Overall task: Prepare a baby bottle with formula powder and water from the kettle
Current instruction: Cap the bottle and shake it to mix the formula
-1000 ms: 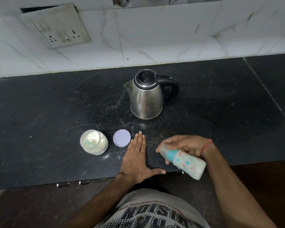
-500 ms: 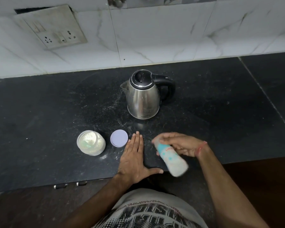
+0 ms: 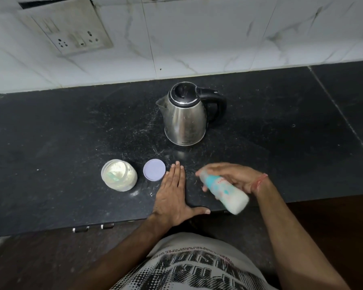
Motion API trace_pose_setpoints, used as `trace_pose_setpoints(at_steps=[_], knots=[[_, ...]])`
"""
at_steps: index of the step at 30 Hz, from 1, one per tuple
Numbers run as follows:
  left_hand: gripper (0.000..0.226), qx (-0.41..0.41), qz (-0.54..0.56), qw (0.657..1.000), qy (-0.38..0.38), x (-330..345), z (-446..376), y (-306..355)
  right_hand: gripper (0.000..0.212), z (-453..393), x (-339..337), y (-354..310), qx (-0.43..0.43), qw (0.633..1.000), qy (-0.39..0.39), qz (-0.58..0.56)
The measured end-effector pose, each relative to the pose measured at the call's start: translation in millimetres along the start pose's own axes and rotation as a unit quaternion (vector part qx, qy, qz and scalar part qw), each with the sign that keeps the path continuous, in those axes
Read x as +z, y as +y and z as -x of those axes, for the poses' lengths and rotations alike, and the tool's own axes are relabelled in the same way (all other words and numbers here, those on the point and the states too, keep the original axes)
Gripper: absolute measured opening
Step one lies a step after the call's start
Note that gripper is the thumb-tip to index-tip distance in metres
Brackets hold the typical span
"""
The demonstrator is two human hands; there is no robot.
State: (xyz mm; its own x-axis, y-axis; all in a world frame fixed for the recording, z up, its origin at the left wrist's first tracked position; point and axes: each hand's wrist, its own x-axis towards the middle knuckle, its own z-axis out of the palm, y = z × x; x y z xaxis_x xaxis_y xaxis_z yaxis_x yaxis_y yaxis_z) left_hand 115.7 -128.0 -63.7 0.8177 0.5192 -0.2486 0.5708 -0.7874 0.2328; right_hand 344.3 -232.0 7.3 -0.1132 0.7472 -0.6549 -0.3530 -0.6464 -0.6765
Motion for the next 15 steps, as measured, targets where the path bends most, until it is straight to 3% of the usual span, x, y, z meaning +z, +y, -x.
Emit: trace_pose_setpoints(at_steps=[2, 4, 8, 11, 15], knots=[[0.172, -0.001, 0.003, 1.000, 0.001, 1.3, -0.6, 0.1, 0.044, -3.6, -5.3, 3.2, -0.015, 1.000, 0.025, 0.005], [0.172, -0.001, 0.008, 1.000, 0.006, 1.5, -0.6, 0.4, 0.034, -0.2, 1.8, 0.9, -0.015, 1.000, -0.012, 0.016], [0.172, -0.002, 0.004, 1.000, 0.007, 2.9, -0.4, -1.3, 0.036, -2.4, 6.7, 2.0, -0.047, 0.995, 0.026, -0.089], [0.171, 0.000, 0.010, 1.000, 0.010, 1.1, 0.0, -0.9, 0.039, -3.3, 7.4, 0.8, -0.011, 0.999, -0.034, -0.021], [0.171, 0.001, 0.009, 1.000, 0.006, 2.4, 0.9, -3.1, 0.046, 1.9, 3.0, 0.3, 0.005, 1.000, -0.016, 0.004]])
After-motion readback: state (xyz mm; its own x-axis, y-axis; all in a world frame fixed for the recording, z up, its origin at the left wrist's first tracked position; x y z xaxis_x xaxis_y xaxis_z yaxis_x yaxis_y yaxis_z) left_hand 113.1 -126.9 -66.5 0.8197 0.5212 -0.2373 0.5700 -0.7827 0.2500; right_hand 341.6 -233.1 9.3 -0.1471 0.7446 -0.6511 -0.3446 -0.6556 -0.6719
